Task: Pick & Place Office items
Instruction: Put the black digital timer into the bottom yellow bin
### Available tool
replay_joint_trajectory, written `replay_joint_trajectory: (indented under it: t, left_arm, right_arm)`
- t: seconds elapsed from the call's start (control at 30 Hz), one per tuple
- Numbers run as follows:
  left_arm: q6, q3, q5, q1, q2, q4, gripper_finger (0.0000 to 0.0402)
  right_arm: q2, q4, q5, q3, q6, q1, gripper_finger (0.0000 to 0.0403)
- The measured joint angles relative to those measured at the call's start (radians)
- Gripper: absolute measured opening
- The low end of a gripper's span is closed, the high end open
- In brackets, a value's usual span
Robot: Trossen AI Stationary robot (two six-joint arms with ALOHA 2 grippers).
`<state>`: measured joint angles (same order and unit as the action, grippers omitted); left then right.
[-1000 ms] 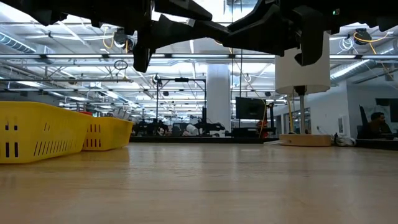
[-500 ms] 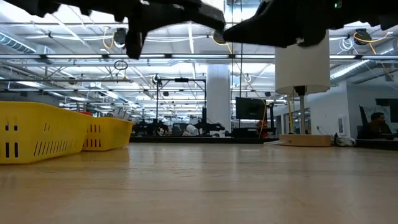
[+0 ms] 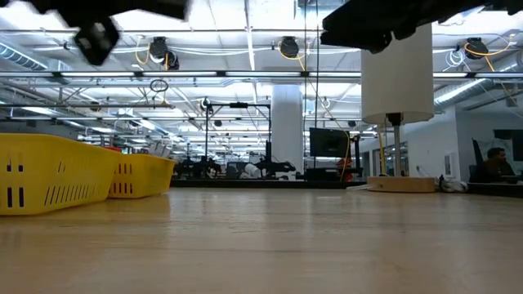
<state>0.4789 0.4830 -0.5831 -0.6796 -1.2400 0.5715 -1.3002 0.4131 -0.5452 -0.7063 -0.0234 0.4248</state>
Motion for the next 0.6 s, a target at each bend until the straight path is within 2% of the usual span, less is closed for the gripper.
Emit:
replay_joint_trajectory:
  t: [0.2,0.33,0.6]
  left_arm:
    - [0.342,-0.05,-0.079,-0.129,0.123,-0.397,0.006]
    - [0.486,-0.06,-0.1,-0.228,0.129,-0.515,0.007]
    - [0.601,-0.06,-0.281,-0.376,0.129,-0.626,0.0058]
  right_arm:
    - [0.069,0.059,-0.002,0.088,-0.022,0.0,0.0211]
    - [0.088,0.161,-0.003,0.146,-0.022,-0.005,0.021]
    - [0.093,0.271,-0.003,0.194,-0.015,-0.005,0.021]
